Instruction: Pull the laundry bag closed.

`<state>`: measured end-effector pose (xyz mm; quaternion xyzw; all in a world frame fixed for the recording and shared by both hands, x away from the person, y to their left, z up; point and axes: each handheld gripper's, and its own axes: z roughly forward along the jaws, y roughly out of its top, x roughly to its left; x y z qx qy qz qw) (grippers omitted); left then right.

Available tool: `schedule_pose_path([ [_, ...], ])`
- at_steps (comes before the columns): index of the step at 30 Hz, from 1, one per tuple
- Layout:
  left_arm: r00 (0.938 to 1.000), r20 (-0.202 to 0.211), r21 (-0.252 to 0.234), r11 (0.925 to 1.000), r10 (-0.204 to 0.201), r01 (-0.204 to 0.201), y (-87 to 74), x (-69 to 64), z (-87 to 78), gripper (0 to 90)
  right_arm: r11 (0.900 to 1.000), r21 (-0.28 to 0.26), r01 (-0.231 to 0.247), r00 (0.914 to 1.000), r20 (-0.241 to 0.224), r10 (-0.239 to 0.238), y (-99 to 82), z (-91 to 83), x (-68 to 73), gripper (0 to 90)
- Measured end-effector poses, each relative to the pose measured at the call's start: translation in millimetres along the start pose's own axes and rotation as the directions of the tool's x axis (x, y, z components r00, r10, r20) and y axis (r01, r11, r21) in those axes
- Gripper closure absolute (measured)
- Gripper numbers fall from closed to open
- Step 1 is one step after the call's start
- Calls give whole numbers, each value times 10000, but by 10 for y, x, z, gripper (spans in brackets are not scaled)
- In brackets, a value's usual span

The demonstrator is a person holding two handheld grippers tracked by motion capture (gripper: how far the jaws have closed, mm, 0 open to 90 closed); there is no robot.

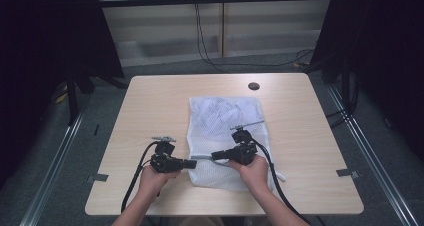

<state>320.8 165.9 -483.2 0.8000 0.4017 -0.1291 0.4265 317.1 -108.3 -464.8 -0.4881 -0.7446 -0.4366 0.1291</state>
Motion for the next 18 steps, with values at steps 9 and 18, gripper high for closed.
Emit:
schedule_pose_path([
  [9,10000,-17,-41,10000,2,-2,-2,6,-6,885,10000,15,-46,10000,34,46,-5,-31,-14,871],
  [18,9999,-15,-45,9999,-100,99,-2,14,-9,885,10000,-50,-75,9999,147,76,-28,-85,-65,871],
])
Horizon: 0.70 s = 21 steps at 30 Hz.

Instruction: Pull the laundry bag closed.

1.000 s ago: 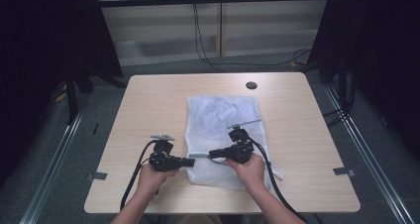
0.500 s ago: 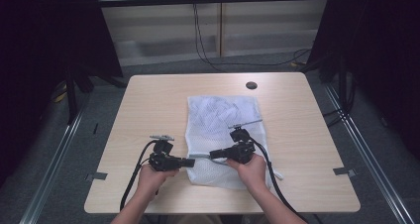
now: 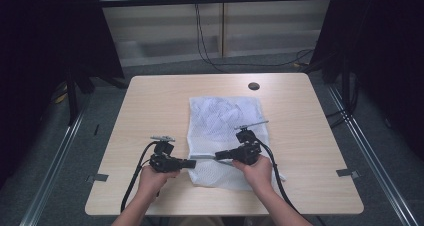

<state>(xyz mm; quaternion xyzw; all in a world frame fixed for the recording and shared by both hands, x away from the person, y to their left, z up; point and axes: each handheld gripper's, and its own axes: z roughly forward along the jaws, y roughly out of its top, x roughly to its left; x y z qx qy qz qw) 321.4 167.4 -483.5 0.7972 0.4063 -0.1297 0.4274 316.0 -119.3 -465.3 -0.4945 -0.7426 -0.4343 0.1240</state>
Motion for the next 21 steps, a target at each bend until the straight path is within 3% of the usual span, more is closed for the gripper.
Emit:
schedule_pose_path([
  [21,10000,12,120,9999,-1,1,-2,1,1,886,10000,46,51,10000,-11,-51,-34,-70,-43,871],
])
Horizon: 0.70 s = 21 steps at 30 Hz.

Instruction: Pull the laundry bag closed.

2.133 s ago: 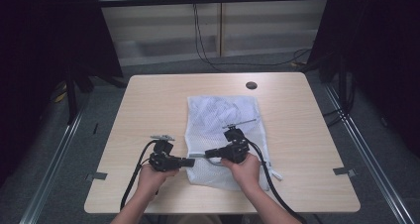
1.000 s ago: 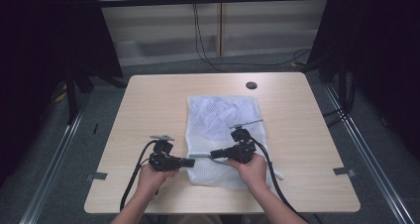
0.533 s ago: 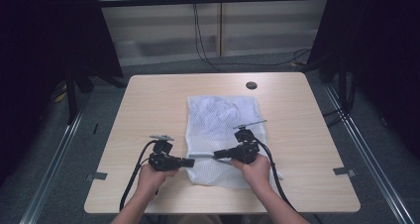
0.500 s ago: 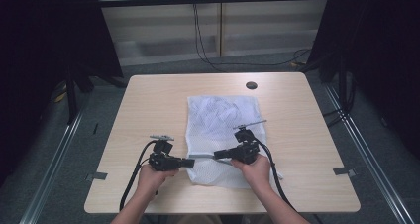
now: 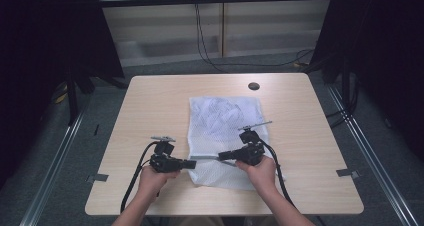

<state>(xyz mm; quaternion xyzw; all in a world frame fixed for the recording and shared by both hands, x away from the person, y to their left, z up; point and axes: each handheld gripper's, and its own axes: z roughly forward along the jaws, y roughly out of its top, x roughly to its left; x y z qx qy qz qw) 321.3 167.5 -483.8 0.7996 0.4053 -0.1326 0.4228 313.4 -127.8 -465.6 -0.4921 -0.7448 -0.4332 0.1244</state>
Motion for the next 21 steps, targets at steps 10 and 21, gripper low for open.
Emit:
schedule_pose_path([
  [10,10000,32,-43,10000,0,0,3,7,-10,886,10000,-59,-56,10000,-19,55,-7,-44,-33,871],
  [21,10000,80,-13,10000,-26,26,4,6,-15,885,9999,-67,-75,10000,-8,75,-23,-82,-60,871],
])
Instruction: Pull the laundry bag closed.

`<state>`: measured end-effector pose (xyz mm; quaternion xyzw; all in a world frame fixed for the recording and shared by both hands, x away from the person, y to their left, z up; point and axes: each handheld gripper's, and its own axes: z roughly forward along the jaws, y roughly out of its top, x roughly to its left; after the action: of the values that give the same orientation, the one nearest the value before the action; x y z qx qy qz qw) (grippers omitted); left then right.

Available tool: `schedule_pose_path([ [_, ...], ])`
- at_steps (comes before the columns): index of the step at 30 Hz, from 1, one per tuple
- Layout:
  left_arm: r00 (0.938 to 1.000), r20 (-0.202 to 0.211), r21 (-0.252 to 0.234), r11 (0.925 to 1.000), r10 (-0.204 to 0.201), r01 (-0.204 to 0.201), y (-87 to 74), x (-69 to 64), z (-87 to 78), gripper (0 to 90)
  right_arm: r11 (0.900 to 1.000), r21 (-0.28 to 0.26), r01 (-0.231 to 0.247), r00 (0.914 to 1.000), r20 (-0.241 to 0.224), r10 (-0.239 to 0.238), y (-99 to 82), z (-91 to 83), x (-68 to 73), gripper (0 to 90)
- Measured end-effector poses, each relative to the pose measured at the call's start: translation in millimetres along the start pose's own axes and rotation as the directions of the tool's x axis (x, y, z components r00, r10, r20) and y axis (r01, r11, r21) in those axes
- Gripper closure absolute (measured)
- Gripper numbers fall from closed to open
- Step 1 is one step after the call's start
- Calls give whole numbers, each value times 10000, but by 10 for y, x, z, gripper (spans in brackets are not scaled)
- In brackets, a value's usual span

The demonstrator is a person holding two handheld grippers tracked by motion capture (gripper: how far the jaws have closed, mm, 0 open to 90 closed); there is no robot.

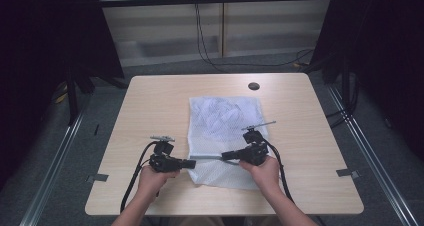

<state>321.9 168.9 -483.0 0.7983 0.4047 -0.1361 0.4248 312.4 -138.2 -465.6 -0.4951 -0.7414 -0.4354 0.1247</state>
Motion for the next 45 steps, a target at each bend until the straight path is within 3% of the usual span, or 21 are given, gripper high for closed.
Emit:
schedule_pose_path([
  [45,9997,61,-29,9997,-234,235,2,35,-39,887,9998,-83,-153,9998,141,154,-72,-193,-136,871],
])
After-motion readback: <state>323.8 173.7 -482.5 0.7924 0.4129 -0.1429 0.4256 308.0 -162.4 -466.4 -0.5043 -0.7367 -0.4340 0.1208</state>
